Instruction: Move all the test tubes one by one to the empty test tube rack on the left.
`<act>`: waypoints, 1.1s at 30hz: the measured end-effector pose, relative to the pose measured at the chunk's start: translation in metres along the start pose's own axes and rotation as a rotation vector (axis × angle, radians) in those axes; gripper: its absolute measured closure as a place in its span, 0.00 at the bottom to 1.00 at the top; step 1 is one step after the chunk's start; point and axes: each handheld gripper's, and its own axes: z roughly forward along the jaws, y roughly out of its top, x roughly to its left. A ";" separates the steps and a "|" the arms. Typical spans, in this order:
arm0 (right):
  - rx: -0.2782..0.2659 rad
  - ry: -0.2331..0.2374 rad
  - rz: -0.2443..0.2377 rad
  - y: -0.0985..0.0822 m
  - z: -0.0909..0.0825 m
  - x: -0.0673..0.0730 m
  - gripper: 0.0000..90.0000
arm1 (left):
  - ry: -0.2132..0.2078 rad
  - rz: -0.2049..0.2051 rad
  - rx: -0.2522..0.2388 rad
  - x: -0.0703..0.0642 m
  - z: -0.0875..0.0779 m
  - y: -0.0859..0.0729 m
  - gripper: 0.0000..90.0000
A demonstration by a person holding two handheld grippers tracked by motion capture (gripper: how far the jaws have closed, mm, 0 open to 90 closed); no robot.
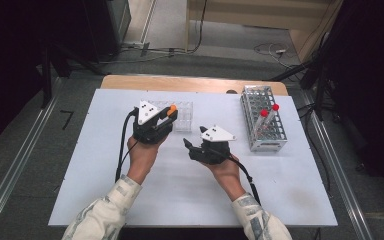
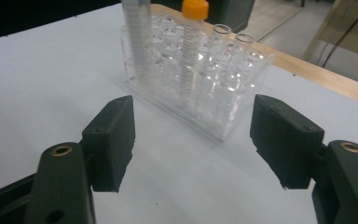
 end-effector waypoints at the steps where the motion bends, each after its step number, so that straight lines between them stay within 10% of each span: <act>1: 0.003 -0.004 0.004 -0.001 -0.001 -0.002 0.32 | 0.005 -0.002 -0.001 0.002 0.000 0.002 0.78; 17: 0.018 -0.045 0.026 -0.015 -0.016 -0.022 0.33 | 0.104 -0.011 -0.020 0.023 0.022 0.029 0.78; 33: 0.014 -0.051 0.028 -0.017 -0.022 -0.028 0.33 | 0.150 0.003 0.009 0.029 0.044 0.012 0.78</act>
